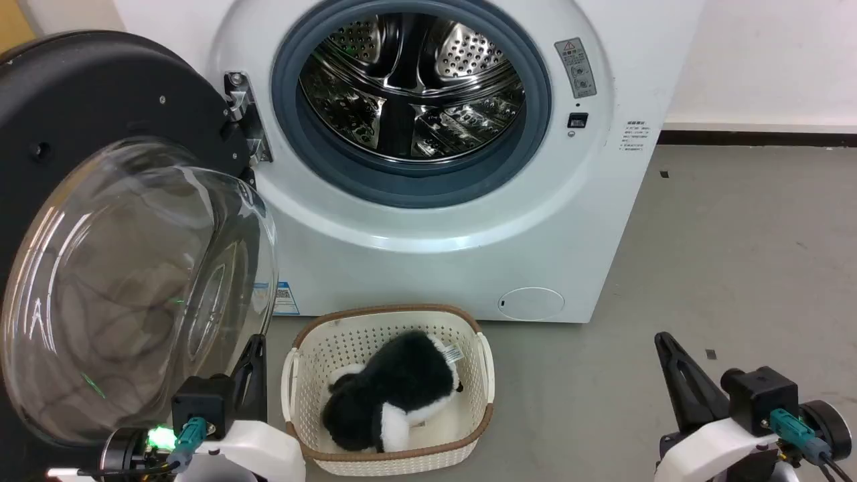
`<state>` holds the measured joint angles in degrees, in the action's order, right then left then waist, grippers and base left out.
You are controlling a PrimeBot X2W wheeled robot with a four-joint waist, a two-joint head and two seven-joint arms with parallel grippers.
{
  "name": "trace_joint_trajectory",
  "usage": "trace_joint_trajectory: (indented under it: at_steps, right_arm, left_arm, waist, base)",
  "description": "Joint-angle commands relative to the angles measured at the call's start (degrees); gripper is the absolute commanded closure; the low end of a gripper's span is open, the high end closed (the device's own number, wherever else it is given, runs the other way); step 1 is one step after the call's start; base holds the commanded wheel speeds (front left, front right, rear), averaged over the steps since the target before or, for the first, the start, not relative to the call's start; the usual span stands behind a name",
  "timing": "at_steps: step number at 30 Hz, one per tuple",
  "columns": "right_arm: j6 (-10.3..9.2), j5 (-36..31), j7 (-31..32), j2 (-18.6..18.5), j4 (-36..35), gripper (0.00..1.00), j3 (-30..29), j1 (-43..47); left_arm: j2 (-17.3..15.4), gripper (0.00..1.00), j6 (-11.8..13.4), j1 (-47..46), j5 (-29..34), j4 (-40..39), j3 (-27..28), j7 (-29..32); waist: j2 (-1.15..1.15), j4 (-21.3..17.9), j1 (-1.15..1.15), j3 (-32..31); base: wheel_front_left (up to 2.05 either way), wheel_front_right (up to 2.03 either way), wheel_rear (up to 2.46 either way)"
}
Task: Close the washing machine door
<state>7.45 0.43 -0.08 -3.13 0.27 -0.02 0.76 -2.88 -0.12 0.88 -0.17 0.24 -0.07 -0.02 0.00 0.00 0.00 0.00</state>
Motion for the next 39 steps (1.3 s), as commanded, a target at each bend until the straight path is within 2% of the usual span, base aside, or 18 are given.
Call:
trace_joint_trajectory:
  at_steps: [1,20,21,35,36,37,39]
  right_arm:
    - [0.03,-0.43,0.08,0.25,-0.27,1.00,0.02,-0.76]
    - [0.03,-0.43,0.08,0.25,-0.27,1.00,0.02,-0.76]
    - [0.00,0.00,0.00,0.00,0.00,0.00,0.01,0.00]
    - [0.00,1.88,-1.28,0.02,0.07,0.00,-0.90,0.06]
    - [0.00,2.05,-1.40,0.02,0.04,0.00,-0.96,0.07]
    - [0.00,2.23,-1.52,0.03,0.01,0.00,-1.01,0.08]
    - [0.00,2.39,-1.64,0.03,-0.03,0.00,-1.08,0.07]
  left_arm:
    - [0.01,1.00,0.12,-0.88,0.17,-0.24,0.07,0.02]
    - [0.01,1.00,0.12,-0.88,0.17,-0.24,0.07,0.02]
    - [0.00,0.00,0.00,0.00,0.00,0.00,0.01,0.00]
    - [0.00,0.00,1.52,-0.26,-0.21,0.07,-0.62,-1.28]
    - [0.00,0.21,1.65,-0.32,-0.19,0.03,-0.67,-1.40]
    - [0.00,0.98,1.76,-0.37,-0.18,-0.01,-0.72,-1.52]
    - [-0.02,1.00,1.86,-0.43,-0.16,-0.03,-0.78,-1.64]
  waist:
    - [0.00,0.00,0.00,0.00]
    - [0.00,0.00,0.00,0.00]
    - [0.00,0.00,0.00,0.00]
    - [0.00,0.20,0.00,0.15]
    - [0.00,0.26,0.00,0.16]
    - [0.00,0.33,0.00,0.18]
    - [0.00,0.43,0.00,0.20]
  base:
    - [0.00,0.00,0.00]
    - [0.00,0.00,0.00]
    - [0.00,0.00,0.00]
    - [0.00,0.00,0.00]
    - [0.00,0.00,0.00]
    - [0.00,0.00,0.00]
    - [0.00,0.00,0.00]
